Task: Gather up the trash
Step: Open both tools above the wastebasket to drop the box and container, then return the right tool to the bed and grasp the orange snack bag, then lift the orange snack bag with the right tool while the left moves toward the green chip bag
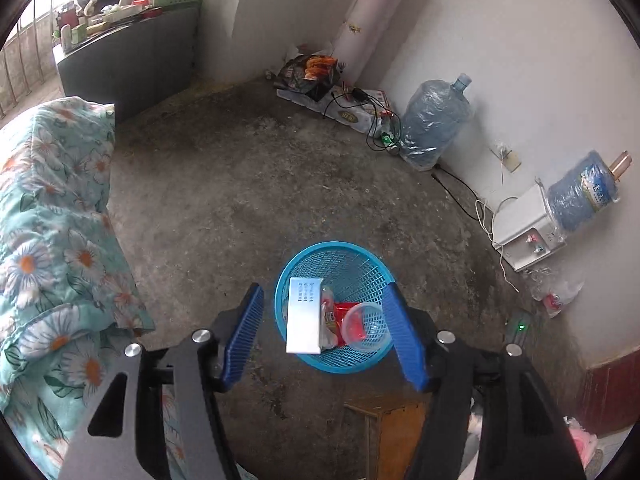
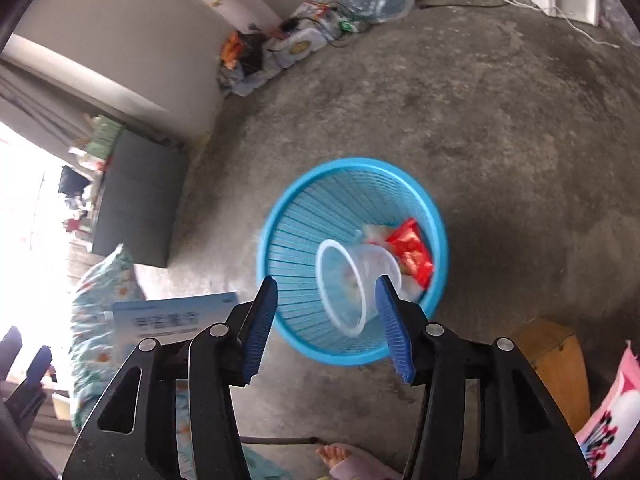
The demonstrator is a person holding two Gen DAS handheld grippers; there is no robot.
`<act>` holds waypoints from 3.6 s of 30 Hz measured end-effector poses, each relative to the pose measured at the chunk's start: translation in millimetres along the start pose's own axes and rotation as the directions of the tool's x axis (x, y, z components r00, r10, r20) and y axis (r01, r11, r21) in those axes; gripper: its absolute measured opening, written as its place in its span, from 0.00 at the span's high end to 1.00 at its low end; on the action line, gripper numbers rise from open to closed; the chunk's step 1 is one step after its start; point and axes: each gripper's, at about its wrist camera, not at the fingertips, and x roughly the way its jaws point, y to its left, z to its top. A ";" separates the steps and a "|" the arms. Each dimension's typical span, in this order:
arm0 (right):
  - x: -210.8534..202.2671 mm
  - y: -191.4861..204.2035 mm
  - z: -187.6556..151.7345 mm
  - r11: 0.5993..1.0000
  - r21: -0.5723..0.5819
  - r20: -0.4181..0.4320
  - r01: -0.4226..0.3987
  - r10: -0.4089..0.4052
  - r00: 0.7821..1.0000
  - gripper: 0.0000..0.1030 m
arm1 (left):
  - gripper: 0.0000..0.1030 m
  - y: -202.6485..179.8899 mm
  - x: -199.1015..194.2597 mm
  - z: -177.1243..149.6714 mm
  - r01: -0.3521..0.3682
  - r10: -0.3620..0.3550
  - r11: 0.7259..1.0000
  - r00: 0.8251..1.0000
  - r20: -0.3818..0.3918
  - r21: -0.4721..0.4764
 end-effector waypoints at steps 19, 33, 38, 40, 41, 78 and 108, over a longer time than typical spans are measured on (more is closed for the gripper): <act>-95.5 49.4 -40.7 0.970 -0.212 0.163 -0.120 0.156 0.974 0.52 | 0.27 81.4 -276.1 -110.0 0.061 -0.066 0.998 0.905 0.421 0.024; -194.4 220.4 -143.8 0.657 -0.610 -0.118 -0.443 0.477 0.871 0.37 | 0.13 252.6 -450.5 -277.1 -0.182 0.383 0.908 0.722 0.576 -0.376; -172.6 277.6 -201.2 0.559 -0.524 -0.420 -0.643 0.487 0.766 0.37 | 0.13 285.5 -463.5 -335.7 -0.144 0.446 0.849 0.711 0.544 -0.508; -161.9 296.8 -231.0 0.529 -0.482 -0.514 -0.698 0.475 0.714 0.37 | 0.13 288.7 -461.6 -351.3 -0.143 0.456 0.840 0.709 0.538 -0.524; -154.0 304.0 -243.5 0.531 -0.457 -0.548 -0.714 0.465 0.696 0.37 | 0.13 289.8 -460.4 -358.3 -0.151 0.462 0.837 0.710 0.531 -0.526; 3.0 343.1 -329.0 0.799 0.302 -0.651 -0.520 0.571 0.500 0.84 | 0.13 364.8 -425.5 -419.2 -0.135 0.449 0.825 0.748 0.489 -0.549; -24.7 316.7 -294.1 0.601 0.478 -0.586 -0.640 0.762 0.277 0.97 | 0.13 348.6 -418.8 -388.6 -0.174 0.471 0.822 0.743 0.476 -0.542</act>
